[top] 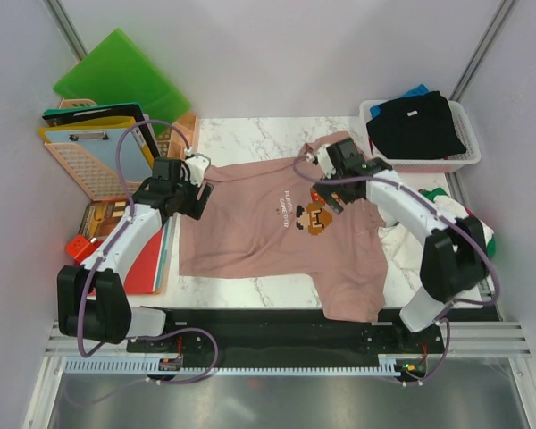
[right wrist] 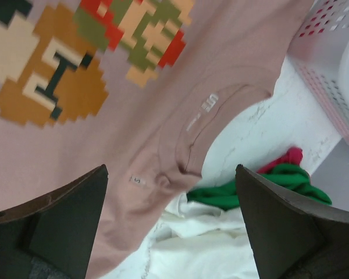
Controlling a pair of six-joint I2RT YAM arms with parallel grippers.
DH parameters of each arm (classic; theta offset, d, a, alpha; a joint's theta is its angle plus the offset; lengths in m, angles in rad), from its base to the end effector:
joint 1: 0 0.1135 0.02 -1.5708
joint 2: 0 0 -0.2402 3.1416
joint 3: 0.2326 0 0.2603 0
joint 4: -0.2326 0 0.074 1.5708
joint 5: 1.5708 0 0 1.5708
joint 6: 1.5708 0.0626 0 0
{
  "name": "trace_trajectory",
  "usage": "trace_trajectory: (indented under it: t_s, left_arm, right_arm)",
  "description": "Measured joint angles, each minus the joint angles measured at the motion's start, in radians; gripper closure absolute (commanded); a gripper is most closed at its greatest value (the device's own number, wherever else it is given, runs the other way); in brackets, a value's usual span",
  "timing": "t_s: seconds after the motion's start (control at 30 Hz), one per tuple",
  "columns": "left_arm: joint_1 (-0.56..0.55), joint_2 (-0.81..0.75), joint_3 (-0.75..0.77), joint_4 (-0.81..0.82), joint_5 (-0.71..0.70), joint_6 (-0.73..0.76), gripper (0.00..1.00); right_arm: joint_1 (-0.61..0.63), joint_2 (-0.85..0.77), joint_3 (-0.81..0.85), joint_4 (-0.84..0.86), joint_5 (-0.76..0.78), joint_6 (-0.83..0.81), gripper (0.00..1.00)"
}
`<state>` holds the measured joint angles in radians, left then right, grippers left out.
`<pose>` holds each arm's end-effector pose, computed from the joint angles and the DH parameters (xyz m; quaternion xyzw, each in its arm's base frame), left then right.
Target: Fold and stack the t-shirts
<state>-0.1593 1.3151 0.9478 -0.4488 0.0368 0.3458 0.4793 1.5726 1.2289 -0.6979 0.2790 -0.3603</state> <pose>0.3064 -0.0516 0.2115 0.2388 0.8983 0.0173 0.3684 0.3157 0.1447 0.2090 -0.3564 0.8877 -0.1186 0.2665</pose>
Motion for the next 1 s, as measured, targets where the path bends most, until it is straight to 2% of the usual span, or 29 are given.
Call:
trace_trajectory:
  t_s: [0.17,0.33,0.47,0.6,0.77,0.83,1.0]
  left_arm:
    - [0.0,0.04,0.035,0.015,0.003,0.012,0.17]
    - [0.0,0.039,0.016,0.016,0.004,0.04,0.17]
    - [0.0,0.069,0.014,0.02,-0.006,0.044,0.17]
    - [0.0,0.153,0.046,0.017,-0.004,0.044,0.17]
    - [0.0,0.215,0.121,0.009,0.003,0.042,0.17]
    - [0.0,0.218,0.14,0.01,0.008,0.042,0.17]
    - [0.0,0.245,0.162,0.01,0.006,0.042,0.17]
  right_arm:
    - [-0.115,0.221,0.31,-0.021,-0.101,0.048,0.02]
    - [-0.136,0.3,0.36,-0.037,-0.125,0.048,0.02]
    - [-0.134,0.439,0.452,-0.055,-0.121,0.043,0.02]
    - [-0.143,0.59,0.614,-0.064,-0.097,0.043,0.04]
    - [-0.171,0.805,0.983,-0.087,-0.03,0.047,0.06]
    - [-0.182,0.855,1.074,-0.08,-0.004,0.047,0.08]
    - [-0.204,0.935,1.16,-0.027,0.098,0.043,0.09]
